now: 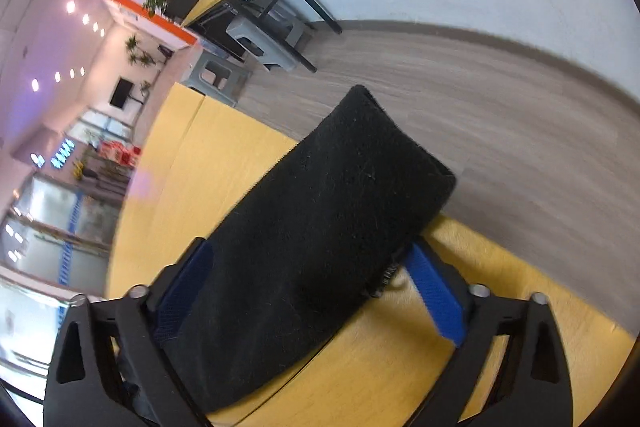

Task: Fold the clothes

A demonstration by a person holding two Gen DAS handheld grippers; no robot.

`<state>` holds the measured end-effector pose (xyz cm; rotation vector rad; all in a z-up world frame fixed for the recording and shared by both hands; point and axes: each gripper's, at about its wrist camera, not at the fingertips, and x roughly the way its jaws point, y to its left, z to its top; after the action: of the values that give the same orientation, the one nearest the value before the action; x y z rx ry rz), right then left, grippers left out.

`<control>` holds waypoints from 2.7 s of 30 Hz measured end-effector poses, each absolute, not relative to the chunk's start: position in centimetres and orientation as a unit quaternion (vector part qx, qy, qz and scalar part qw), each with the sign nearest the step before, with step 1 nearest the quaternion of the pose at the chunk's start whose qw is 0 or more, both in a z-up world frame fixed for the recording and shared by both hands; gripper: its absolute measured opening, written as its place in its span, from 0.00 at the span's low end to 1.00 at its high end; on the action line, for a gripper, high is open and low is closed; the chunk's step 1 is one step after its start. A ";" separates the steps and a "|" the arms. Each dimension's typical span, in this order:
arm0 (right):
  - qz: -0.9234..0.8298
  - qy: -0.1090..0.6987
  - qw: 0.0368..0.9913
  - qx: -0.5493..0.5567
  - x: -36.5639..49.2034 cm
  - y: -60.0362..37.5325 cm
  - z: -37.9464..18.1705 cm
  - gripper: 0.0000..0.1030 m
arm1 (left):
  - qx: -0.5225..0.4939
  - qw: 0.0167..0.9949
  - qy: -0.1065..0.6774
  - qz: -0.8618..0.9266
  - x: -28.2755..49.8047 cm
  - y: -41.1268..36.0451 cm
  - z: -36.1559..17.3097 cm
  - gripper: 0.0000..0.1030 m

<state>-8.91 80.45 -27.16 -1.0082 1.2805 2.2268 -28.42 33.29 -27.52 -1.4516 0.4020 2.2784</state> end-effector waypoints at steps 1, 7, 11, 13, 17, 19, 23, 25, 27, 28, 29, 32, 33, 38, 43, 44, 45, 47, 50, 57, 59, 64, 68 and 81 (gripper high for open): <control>0.788 0.451 0.193 -0.372 -9.0 80.2 -27.7 0.41 | -0.522 0.206 0.150 0.814 -28.7 33.9 -28.0 1.00; 0.796 0.471 0.179 -0.335 -6.2 79.7 -28.8 0.10 | -0.533 0.208 0.159 0.804 -29.8 35.4 -30.2 1.00; 0.835 0.454 0.167 -0.263 -3.5 77.3 -24.6 0.09 | -0.534 0.214 0.153 0.803 -30.2 35.8 -31.2 1.00; 0.860 0.423 0.154 -0.239 -2.8 74.8 -21.3 0.09 | -0.531 0.217 0.148 0.805 -30.3 35.9 -31.5 1.00; 0.905 0.358 0.128 -0.191 -1.5 69.8 -14.8 0.09 | -0.528 0.224 0.143 0.807 -30.5 35.7 -31.8 1.00; 0.924 0.324 0.114 -0.166 -0.8 67.2 -11.6 0.09 | -0.527 0.222 0.135 0.809 -30.1 34.3 -30.9 0.99; 0.957 0.254 0.086 -0.115 0.6 62.2 -5.1 0.09 | -0.498 0.175 0.078 0.846 -26.4 22.0 -23.8 0.93; 0.968 0.220 0.049 -0.107 0.4 57.4 -3.1 0.09 | -0.482 0.152 0.050 0.862 -24.6 15.9 -20.3 0.93; 0.976 0.187 0.002 -0.108 -0.3 51.5 -1.9 0.09 | -0.465 0.127 0.021 0.876 -22.7 9.7 -16.8 0.93; 0.979 0.171 -0.022 -0.109 -0.6 48.5 -1.2 0.09 | -0.456 0.115 0.007 0.882 -21.8 6.7 -15.0 0.93; 0.981 0.154 -0.046 -0.109 -1.0 45.6 -0.6 0.09 | -0.447 0.103 -0.007 0.888 -20.9 3.6 -13.2 0.94; 0.982 0.103 -0.117 -0.109 -2.0 36.7 1.3 0.09 | -0.419 0.066 -0.050 0.904 -18.1 -5.6 -8.0 0.96; 0.980 0.085 -0.141 -0.109 -2.3 33.7 1.9 0.09 | -0.409 0.054 -0.065 0.909 -17.2 -8.7 -6.2 0.97; 0.966 -0.009 -0.228 -0.125 -4.5 18.9 1.7 0.09 | -0.362 -0.015 -0.103 0.926 -10.8 -23.7 1.5 1.00; 0.944 -0.121 -0.222 -0.212 -9.0 8.2 -13.0 0.09 | -0.364 -0.063 -0.092 0.925 -4.9 -32.7 1.7 1.00; 0.933 -0.152 -0.227 -0.235 -9.3 6.4 -16.5 0.09 | -0.369 -0.066 -0.094 0.922 -4.1 -34.1 0.8 1.00; 0.919 -0.182 -0.235 -0.259 -9.4 4.7 -19.9 0.09 | -0.377 -0.065 -0.098 0.918 -3.7 -34.9 -0.4 1.00; 0.894 -0.229 -0.252 -0.292 -8.5 2.9 -25.4 0.09 | -0.394 -0.062 -0.110 0.911 -3.1 -35.8 -2.9 1.00; 0.863 -0.283 -0.277 -0.312 -7.8 1.6 -29.2 0.09 | -0.410 -0.050 -0.130 0.902 -2.5 -36.3 -5.4 1.00; 0.852 -0.267 -0.293 -0.343 -8.0 2.7 -26.8 0.66 | -0.431 0.024 -0.143 0.891 -6.4 -29.3 -8.3 1.00; 0.857 -0.227 -0.324 -0.330 -6.4 4.9 -24.3 0.77 | -0.433 0.072 -0.129 0.889 -8.7 -25.3 -8.7 1.00; 0.877 -0.107 -0.335 -0.328 -5.2 15.7 -20.1 0.92 | -0.452 0.182 -0.113 0.866 -15.3 -14.0 -13.4 1.00; 0.872 -0.051 -0.292 -0.390 -9.6 25.9 -22.4 0.94 | -0.483 0.222 -0.089 0.842 -20.7 -5.7 -20.7 1.00; 0.863 -0.084 -0.241 -0.436 -9.0 36.8 -26.3 0.73 | -0.526 0.161 0.012 0.835 -23.9 -2.8 -30.2 0.95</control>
<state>-9.01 36.78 -26.29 -1.6301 -0.3122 3.2264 -23.90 -2.82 -30.22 -1.5012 0.0347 2.3841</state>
